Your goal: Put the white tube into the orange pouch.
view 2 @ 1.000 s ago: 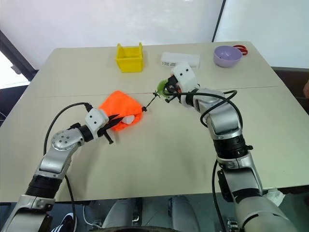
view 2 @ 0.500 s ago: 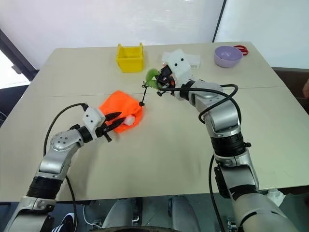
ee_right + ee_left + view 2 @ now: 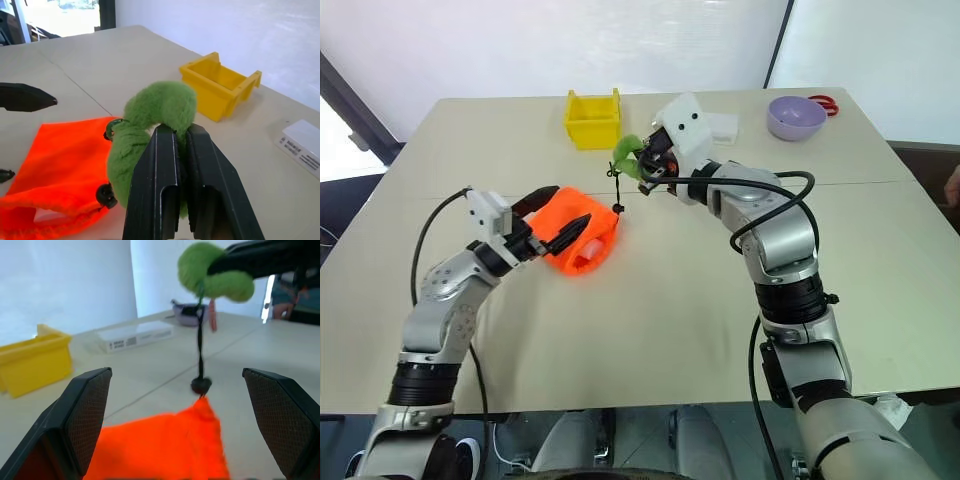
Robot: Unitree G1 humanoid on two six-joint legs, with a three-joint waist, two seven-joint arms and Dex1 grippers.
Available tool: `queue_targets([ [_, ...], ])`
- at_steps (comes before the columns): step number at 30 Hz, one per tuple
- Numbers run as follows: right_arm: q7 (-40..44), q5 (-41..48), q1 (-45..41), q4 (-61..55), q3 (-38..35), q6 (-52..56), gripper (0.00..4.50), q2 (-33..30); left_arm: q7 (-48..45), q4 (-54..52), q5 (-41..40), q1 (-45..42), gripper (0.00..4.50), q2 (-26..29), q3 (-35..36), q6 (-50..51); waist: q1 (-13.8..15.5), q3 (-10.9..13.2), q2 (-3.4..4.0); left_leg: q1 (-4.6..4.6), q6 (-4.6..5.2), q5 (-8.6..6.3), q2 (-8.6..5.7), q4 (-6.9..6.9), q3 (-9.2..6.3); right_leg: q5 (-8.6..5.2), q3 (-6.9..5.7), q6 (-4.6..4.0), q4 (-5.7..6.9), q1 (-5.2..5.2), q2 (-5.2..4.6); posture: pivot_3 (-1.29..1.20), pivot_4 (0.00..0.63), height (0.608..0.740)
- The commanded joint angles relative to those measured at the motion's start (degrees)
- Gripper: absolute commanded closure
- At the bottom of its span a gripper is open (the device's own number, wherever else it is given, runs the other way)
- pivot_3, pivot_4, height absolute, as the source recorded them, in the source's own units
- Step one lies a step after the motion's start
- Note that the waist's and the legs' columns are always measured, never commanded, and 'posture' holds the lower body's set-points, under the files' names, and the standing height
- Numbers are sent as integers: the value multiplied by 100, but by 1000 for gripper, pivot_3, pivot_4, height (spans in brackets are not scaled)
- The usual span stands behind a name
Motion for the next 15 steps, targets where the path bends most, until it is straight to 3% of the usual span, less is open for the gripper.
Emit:
queue_targets([
  [1, -72, 54, -206, -250, -40, -24, 4500, 51, 582, -266, 442, 2, 35, -318, -366, 84, -1, 0, 0, 0, 0, 0, 0, 0, 0, 0, 0, 0, 0, 0, 0, 0, 150, 740],
  [9, -154, -53, -245, -150, 93, -99, 4500, 79, 1938, 88, 1740, 31, 35, -1017, -943, -132, -8, 0, 0, 1, 0, 0, 3, 0, -1, 0, 0, 0, 1, -2, 8, 0, 150, 740],
  [15, -184, -29, -222, -109, 124, -131, 4500, 157, 2512, 153, 2185, -60, 35, -1469, -1128, -289, 7, 1, -2, 0, 0, 0, 0, 3, -1, 0, 0, 1, 1, 0, 6, 0, 150, 740],
])
